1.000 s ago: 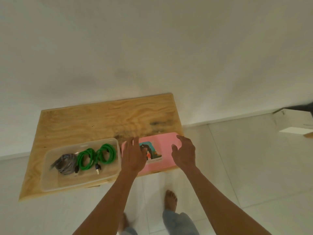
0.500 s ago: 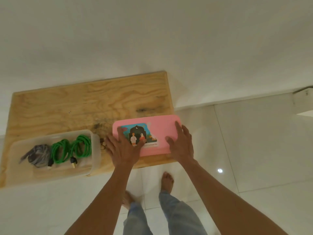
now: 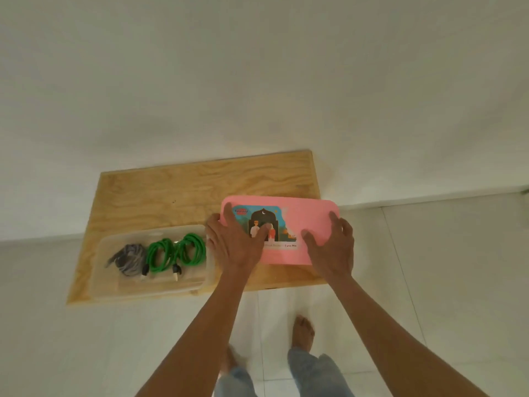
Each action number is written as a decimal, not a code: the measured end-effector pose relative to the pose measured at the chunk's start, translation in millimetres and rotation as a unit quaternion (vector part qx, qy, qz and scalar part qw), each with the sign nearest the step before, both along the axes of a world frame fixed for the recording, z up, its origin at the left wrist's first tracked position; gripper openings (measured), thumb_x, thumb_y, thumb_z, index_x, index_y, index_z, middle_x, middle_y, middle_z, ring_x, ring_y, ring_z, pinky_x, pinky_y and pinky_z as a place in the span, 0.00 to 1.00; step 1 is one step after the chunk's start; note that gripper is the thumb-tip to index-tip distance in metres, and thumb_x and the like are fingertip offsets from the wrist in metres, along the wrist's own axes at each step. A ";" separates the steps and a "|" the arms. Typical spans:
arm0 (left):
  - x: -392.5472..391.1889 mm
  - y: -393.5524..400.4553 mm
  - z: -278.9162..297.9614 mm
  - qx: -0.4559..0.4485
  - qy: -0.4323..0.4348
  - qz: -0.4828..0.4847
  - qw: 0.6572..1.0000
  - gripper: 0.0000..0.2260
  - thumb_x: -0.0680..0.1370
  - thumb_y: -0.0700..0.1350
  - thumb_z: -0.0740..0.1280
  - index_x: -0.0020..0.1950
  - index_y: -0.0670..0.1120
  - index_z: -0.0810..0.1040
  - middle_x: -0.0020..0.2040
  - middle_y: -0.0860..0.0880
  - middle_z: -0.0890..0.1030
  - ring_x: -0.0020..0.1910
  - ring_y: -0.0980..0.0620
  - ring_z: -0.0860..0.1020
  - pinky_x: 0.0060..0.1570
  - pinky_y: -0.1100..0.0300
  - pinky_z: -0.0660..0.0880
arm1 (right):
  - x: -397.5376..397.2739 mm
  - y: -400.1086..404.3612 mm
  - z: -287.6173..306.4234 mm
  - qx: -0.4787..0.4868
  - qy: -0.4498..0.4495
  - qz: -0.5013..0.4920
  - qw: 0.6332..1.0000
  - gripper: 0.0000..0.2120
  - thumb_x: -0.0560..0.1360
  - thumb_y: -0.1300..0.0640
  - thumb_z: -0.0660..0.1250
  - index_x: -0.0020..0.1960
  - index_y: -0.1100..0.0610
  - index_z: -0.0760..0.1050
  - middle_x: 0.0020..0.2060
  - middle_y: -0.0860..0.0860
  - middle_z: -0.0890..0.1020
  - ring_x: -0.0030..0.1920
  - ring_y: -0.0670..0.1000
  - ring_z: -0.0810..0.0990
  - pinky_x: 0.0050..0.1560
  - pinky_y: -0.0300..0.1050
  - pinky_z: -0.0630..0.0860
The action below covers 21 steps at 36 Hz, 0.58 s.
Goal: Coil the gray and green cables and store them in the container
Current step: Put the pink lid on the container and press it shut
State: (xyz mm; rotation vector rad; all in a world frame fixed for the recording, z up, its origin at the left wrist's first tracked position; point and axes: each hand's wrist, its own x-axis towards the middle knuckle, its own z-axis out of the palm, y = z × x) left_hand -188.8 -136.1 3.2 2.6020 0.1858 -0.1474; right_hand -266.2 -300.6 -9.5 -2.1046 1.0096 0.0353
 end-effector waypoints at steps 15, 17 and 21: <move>21.8 230.4 39.4 0.011 -0.010 0.053 0.998 0.47 0.66 0.69 0.70 0.76 0.49 0.55 0.73 0.42 0.63 0.71 0.38 0.63 0.65 0.39 0.64 | 44.6 214.8 44.0 0.002 -0.066 0.085 0.994 0.37 0.73 0.42 0.69 0.77 0.51 0.60 0.76 0.54 0.60 0.74 0.59 0.61 0.70 0.54 0.66; 20.5 253.4 33.0 0.006 0.004 0.051 0.999 0.47 0.67 0.69 0.71 0.77 0.49 0.54 0.75 0.41 0.61 0.72 0.38 0.61 0.66 0.39 0.64 | 43.4 238.4 39.8 0.002 -0.055 0.093 0.994 0.37 0.74 0.42 0.69 0.77 0.50 0.59 0.77 0.54 0.58 0.75 0.59 0.60 0.71 0.54 0.65; 19.5 285.7 16.6 -0.004 0.035 0.038 0.999 0.49 0.67 0.67 0.72 0.79 0.48 0.53 0.76 0.40 0.59 0.74 0.38 0.59 0.67 0.39 0.64 | 37.2 272.1 28.1 -0.013 -0.020 0.105 0.994 0.37 0.75 0.44 0.68 0.78 0.51 0.57 0.78 0.55 0.57 0.76 0.59 0.58 0.75 0.54 0.60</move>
